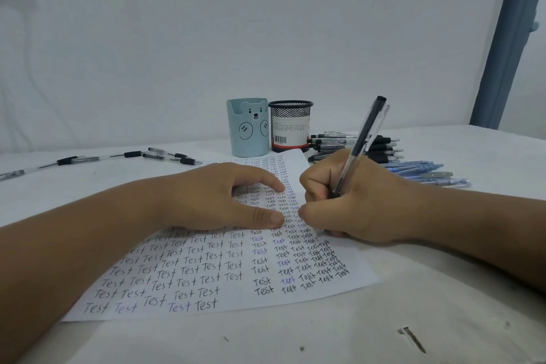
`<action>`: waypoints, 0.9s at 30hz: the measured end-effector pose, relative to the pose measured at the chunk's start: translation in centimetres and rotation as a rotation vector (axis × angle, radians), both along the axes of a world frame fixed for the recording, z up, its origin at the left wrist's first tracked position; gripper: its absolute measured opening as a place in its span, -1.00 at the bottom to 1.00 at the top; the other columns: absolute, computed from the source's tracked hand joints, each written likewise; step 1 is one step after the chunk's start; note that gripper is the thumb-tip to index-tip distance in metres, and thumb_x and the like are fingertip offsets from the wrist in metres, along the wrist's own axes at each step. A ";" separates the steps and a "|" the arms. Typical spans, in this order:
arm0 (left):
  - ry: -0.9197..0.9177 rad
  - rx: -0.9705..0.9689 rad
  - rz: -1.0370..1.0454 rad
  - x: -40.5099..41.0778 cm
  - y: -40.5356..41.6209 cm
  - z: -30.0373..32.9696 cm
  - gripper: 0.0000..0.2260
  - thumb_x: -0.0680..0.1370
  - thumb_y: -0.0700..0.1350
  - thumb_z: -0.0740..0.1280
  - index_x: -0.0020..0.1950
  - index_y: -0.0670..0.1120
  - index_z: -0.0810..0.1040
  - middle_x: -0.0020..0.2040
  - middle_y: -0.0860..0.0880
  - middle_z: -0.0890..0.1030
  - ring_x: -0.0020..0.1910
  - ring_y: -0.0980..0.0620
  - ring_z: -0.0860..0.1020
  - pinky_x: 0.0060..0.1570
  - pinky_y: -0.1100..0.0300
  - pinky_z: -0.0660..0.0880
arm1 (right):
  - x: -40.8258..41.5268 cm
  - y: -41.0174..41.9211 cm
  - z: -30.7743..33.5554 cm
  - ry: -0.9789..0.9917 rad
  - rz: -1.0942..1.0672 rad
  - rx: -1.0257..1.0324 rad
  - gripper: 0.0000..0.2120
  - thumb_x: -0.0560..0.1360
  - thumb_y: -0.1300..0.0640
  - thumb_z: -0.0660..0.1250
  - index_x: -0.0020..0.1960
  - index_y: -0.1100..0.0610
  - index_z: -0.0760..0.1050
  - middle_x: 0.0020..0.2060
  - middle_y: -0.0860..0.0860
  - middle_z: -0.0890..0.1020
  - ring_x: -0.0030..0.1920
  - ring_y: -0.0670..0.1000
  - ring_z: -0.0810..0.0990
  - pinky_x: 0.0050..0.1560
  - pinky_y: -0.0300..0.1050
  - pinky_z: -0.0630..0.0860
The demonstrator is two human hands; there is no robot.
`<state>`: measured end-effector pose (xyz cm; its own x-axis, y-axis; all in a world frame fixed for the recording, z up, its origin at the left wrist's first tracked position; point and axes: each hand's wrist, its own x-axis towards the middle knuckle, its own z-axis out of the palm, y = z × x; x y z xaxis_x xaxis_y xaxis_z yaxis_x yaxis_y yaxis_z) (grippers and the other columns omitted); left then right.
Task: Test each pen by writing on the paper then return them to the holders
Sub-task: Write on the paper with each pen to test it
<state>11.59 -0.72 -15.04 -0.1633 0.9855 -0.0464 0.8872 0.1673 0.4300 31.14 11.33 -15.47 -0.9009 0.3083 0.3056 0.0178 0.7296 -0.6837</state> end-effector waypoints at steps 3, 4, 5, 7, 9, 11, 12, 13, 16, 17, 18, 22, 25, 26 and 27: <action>0.000 0.004 -0.003 -0.1 0.0 -0.1 -0.35 0.15 0.59 0.35 0.23 0.56 0.42 0.44 0.35 0.39 0.44 0.23 0.35 0.50 0.00 0.28 | 0.1 0.2 0.0 -0.004 0.021 -0.029 -0.61 0.43 0.39 0.39 -0.46 0.17 0.31 -0.50 0.26 0.48 -0.50 -0.01 0.48 -0.42 -0.16 0.38; -0.003 0.005 -0.002 -0.1 0.1 -0.1 -0.35 0.14 0.59 0.35 0.22 0.56 0.42 0.44 0.35 0.39 0.45 0.23 0.35 0.51 0.00 0.27 | 0.1 0.3 -0.1 -0.008 0.029 -0.023 -0.62 0.43 0.39 0.39 -0.45 0.17 0.31 -0.49 0.28 0.49 -0.49 0.00 0.48 -0.42 -0.15 0.38; -0.006 0.006 -0.001 -0.1 0.1 -0.1 -0.35 0.14 0.59 0.35 0.22 0.56 0.42 0.44 0.34 0.39 0.45 0.23 0.35 0.51 0.00 0.27 | 0.0 0.3 -0.1 -0.008 0.034 -0.010 -0.64 0.41 0.37 0.39 -0.45 0.18 0.31 -0.48 0.29 0.50 -0.48 0.01 0.49 -0.42 -0.13 0.38; -0.011 0.007 -0.005 -0.1 0.1 -0.1 -0.36 0.14 0.59 0.36 0.22 0.56 0.42 0.44 0.34 0.39 0.45 0.23 0.34 0.51 0.01 0.26 | -0.2 0.4 -0.1 0.003 0.040 0.018 -0.66 0.38 0.35 0.39 -0.45 0.19 0.31 -0.48 0.27 0.51 -0.47 0.01 0.48 -0.41 -0.11 0.35; -0.013 0.008 -0.008 -0.1 0.0 -0.1 -0.36 0.14 0.59 0.35 0.21 0.56 0.42 0.45 0.35 0.38 0.46 0.24 0.33 0.52 0.01 0.25 | -0.2 0.5 -0.1 0.011 0.042 0.036 -0.64 0.40 0.38 0.40 -0.45 0.19 0.31 -0.49 0.26 0.50 -0.46 0.03 0.49 -0.41 -0.10 0.35; -0.009 0.006 -0.010 -0.1 0.0 0.0 -0.35 0.13 0.61 0.35 0.21 0.57 0.42 0.45 0.35 0.37 0.46 0.24 0.33 0.52 0.01 0.24 | -0.1 0.6 -0.1 0.010 0.052 0.034 -0.63 0.41 0.40 0.39 -0.45 0.20 0.30 -0.48 0.28 0.50 -0.45 0.06 0.50 -0.41 -0.10 0.36; -0.008 0.004 -0.011 -0.1 0.0 0.0 -0.35 0.14 0.61 0.35 0.21 0.57 0.41 0.45 0.35 0.37 0.46 0.24 0.32 0.52 0.01 0.24 | -0.1 0.6 -0.2 0.011 0.058 0.034 -0.64 0.40 0.39 0.39 -0.45 0.20 0.30 -0.48 0.28 0.50 -0.45 0.06 0.49 -0.41 -0.12 0.36; -0.008 0.003 -0.010 -0.1 0.0 0.0 -0.35 0.14 0.60 0.35 0.22 0.56 0.41 0.46 0.35 0.37 0.46 0.24 0.32 0.52 0.01 0.24 | -0.1 0.6 -0.2 0.015 0.061 0.042 -0.65 0.39 0.37 0.39 -0.45 0.20 0.29 -0.48 0.27 0.48 -0.45 0.04 0.46 -0.41 -0.13 0.34; -0.012 0.004 -0.004 -0.1 0.0 0.0 -0.36 0.15 0.59 0.36 0.22 0.56 0.42 0.45 0.35 0.38 0.46 0.24 0.34 0.52 0.01 0.25 | -0.2 0.6 -0.1 0.034 0.059 0.081 -0.65 0.38 0.36 0.39 -0.45 0.20 0.28 -0.48 0.23 0.46 -0.46 0.05 0.39 -0.40 -0.11 0.31; -0.014 0.003 -0.005 -0.1 0.0 0.0 -0.36 0.15 0.59 0.36 0.22 0.56 0.42 0.45 0.35 0.38 0.46 0.24 0.34 0.52 0.01 0.25 | -0.2 0.6 -0.2 0.034 0.062 0.082 -0.64 0.39 0.37 0.39 -0.45 0.20 0.28 -0.48 0.24 0.46 -0.45 0.11 0.38 -0.40 -0.10 0.30; -0.016 0.002 -0.006 -0.1 0.0 0.0 -0.36 0.15 0.59 0.36 0.22 0.56 0.42 0.45 0.35 0.38 0.46 0.24 0.33 0.52 0.01 0.25 | -0.1 0.6 -0.2 0.033 0.065 0.081 -0.65 0.38 0.35 0.39 -0.45 0.20 0.28 -0.48 0.25 0.46 -0.45 0.14 0.38 -0.40 -0.10 0.29; -0.016 -0.002 -0.007 -0.1 -0.1 0.0 -0.36 0.15 0.60 0.36 0.22 0.56 0.41 0.46 0.34 0.37 0.47 0.24 0.32 0.52 0.01 0.24 | -0.1 0.7 -0.3 0.031 0.064 0.090 -0.71 0.32 0.26 0.35 -0.47 0.17 0.28 -0.48 0.30 0.44 -0.46 0.13 0.37 -0.41 -0.10 0.27; -0.012 0.001 -0.012 -0.1 0.0 0.0 -0.36 0.15 0.59 0.36 0.22 0.56 0.41 0.45 0.35 0.37 0.46 0.25 0.32 0.52 0.01 0.24 | -0.2 0.7 -0.4 0.070 0.058 0.110 -0.73 0.32 0.26 0.34 -0.45 0.21 0.28 -0.47 0.26 0.47 -0.44 0.19 0.43 -0.40 -0.09 0.30; -0.014 0.001 -0.011 -0.1 0.0 0.0 -0.36 0.16 0.59 0.36 0.22 0.56 0.42 0.45 0.36 0.38 0.46 0.25 0.33 0.52 0.01 0.25 | -0.3 0.7 -0.5 0.084 0.057 0.122 -0.72 0.32 0.26 0.34 -0.45 0.20 0.27 -0.48 0.23 0.46 -0.43 0.18 0.43 -0.40 -0.09 0.31; -0.017 0.002 -0.009 -0.1 0.0 0.0 -0.36 0.16 0.59 0.37 0.22 0.56 0.42 0.44 0.36 0.38 0.45 0.25 0.33 0.52 0.02 0.25 | -0.2 0.7 -0.5 0.092 0.061 0.129 -0.72 0.31 0.27 0.34 -0.46 0.19 0.26 -0.49 0.21 0.46 -0.44 0.15 0.41 -0.40 -0.09 0.31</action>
